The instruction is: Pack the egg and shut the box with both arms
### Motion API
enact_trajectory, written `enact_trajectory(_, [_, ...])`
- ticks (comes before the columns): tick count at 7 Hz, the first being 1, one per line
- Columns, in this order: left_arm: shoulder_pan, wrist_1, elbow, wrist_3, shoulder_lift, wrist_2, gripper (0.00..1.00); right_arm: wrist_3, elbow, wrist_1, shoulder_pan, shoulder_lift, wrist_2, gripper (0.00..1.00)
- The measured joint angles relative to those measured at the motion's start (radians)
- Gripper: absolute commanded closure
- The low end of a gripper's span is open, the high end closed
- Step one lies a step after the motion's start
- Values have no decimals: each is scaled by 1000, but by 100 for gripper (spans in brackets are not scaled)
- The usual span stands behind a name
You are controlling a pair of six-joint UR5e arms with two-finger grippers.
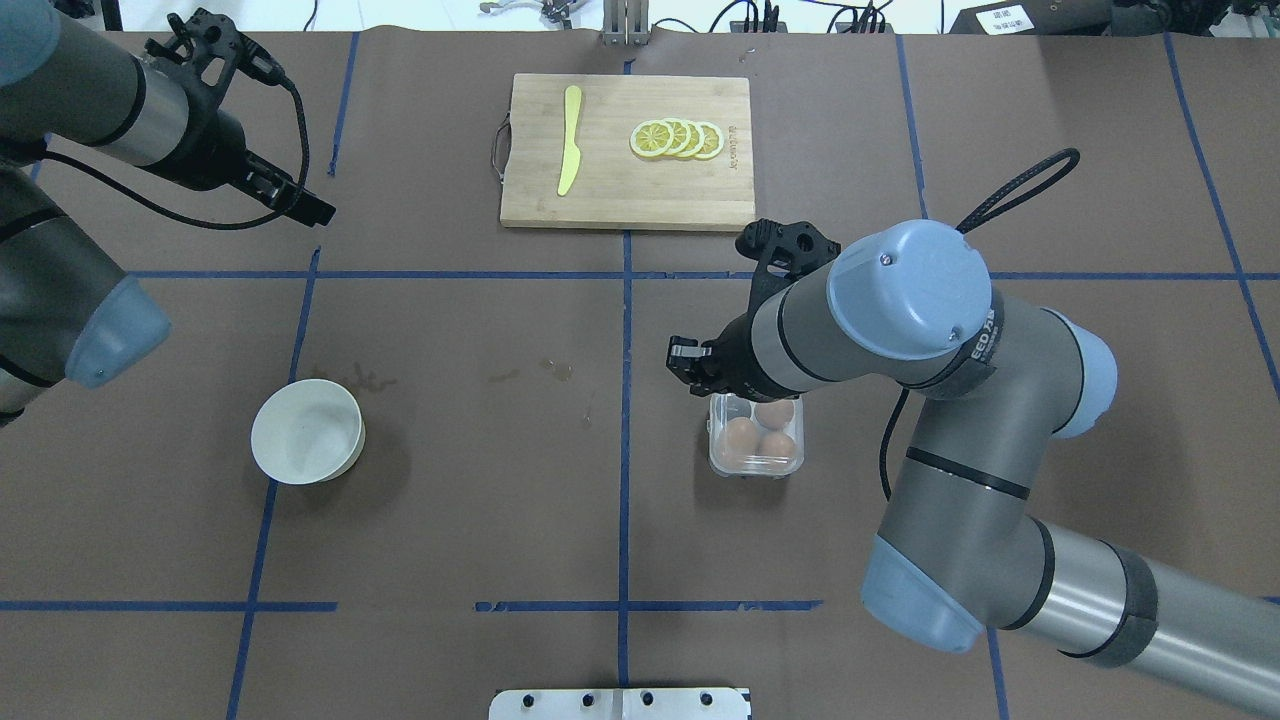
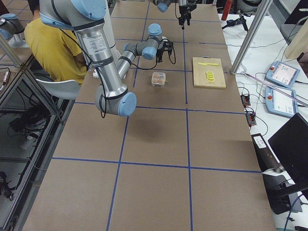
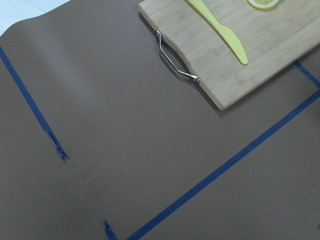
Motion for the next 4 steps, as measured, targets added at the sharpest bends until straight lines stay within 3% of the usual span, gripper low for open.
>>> enact_trajectory(1, [-8,1,-5,1,4,0,1,-11,11,-10,38,-7,23,68])
enact_trajectory(2, [-28,2,-9,9,22,0,1,-22,18,-14,90,-32,52,1])
enact_trajectory(4, [-124,3,-4,147,102,-1,1,-67,57,-13,208,-157,87,0])
